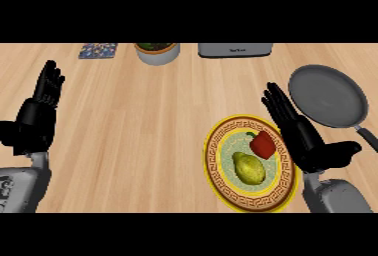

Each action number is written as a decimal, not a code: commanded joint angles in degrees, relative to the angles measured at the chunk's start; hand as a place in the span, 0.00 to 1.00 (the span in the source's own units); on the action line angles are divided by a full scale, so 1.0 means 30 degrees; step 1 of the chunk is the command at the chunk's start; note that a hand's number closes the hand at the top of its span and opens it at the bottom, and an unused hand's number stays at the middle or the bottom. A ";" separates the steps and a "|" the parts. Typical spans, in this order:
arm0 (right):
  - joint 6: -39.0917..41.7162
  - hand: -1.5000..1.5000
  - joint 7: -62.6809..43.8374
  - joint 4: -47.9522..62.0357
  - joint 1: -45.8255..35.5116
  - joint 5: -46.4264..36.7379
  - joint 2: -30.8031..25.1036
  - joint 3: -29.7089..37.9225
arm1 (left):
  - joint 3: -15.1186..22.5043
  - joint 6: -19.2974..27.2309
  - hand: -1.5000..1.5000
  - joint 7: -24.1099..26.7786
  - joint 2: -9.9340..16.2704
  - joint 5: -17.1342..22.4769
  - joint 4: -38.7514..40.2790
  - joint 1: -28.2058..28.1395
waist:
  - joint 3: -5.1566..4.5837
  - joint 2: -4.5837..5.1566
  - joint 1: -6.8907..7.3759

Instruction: Pick the pear from the plate and place it in the pan

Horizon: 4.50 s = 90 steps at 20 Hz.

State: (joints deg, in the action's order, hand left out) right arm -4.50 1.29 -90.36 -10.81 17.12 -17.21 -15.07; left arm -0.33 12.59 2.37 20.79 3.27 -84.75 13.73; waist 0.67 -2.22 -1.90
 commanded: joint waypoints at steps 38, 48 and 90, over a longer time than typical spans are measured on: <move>2.0101 0.00 1.1050 1.1334 -0.6433 -0.4310 -0.4855 -0.0539 | 0.0972 -0.1041 0.50 -0.4259 -0.2376 0.2629 -0.0561 0.0062 | -0.0098 0.1115 0.1749; 1.7154 0.00 1.6258 1.0303 -0.6331 -0.8147 -0.7052 -0.4272 | 0.0132 -0.1945 0.50 -0.4571 -0.1604 0.3425 -0.0622 0.0080 | -0.0115 0.1096 0.1538; 1.1116 0.00 1.7092 1.6232 -0.9178 -1.0539 -0.2134 -0.8391 | -0.0509 -0.2144 0.50 -0.4717 -0.2184 0.2355 -0.1365 -0.1457 | -0.0222 0.0773 0.0834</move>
State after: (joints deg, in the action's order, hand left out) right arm 22.05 49.24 -42.10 -37.99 -15.60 -25.86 -41.19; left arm -1.44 7.29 -13.11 13.96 10.43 -89.31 11.03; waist 0.02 0.15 0.61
